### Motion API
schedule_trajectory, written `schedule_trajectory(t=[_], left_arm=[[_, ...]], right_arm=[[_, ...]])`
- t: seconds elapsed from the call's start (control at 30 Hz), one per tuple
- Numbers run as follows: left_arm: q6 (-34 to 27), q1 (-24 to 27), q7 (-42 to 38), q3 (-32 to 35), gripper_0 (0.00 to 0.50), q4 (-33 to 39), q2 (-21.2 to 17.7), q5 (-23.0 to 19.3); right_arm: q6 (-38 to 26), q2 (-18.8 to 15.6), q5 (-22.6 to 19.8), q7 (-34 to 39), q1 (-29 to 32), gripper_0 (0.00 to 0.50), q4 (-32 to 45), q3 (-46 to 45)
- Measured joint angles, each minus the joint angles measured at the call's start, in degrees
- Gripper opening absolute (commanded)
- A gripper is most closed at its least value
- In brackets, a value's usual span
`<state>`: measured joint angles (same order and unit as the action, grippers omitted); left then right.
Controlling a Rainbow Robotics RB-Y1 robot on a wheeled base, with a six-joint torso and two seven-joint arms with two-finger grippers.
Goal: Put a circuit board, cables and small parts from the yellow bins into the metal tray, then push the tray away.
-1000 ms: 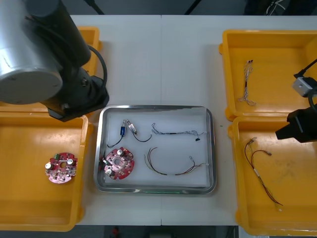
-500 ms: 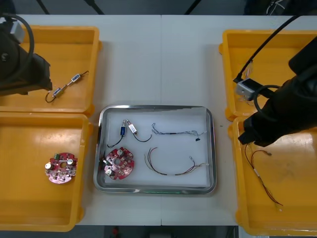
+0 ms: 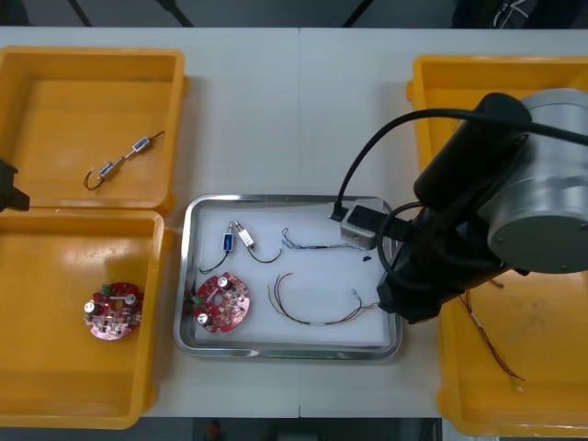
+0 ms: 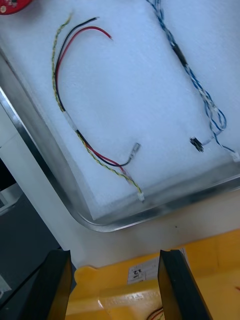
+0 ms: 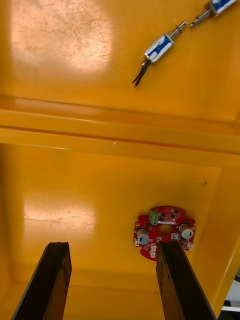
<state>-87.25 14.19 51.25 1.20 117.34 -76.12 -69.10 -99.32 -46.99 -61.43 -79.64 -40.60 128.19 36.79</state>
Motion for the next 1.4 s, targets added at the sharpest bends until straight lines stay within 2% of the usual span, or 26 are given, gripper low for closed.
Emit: schedule_trajectory(t=[0.3,0.57,0.93,1.13,1.4], left_arm=[[4.6,-4.8,0.0,0.0,0.500,-1.5,-1.3,-0.4],[5.0,-6.2,0.0,0.0,0.500,-1.7,-2.5,-1.4],[7.4,-6.2,0.0,-1.4,0.500,-1.7,-2.6,-2.1],[7.5,-6.2,0.0,-1.5,0.500,-1.7,-2.6,-2.2],[9.1,-6.2,0.0,-2.2,0.500,-1.7,-2.6,-1.5]], right_arm=[[0.2,8.8,10.2,-2.6,-7.5,0.500,-0.1,15.3],[5.7,14.2,19.4,-2.7,-10.2,0.500,-2.5,27.4],[9.4,18.8,24.4,-2.7,-10.2,0.500,-9.8,35.1],[10.0,21.6,25.0,-2.7,-10.2,0.500,-13.6,36.1],[12.1,22.5,28.9,-2.7,-10.0,0.500,-14.3,38.2]])
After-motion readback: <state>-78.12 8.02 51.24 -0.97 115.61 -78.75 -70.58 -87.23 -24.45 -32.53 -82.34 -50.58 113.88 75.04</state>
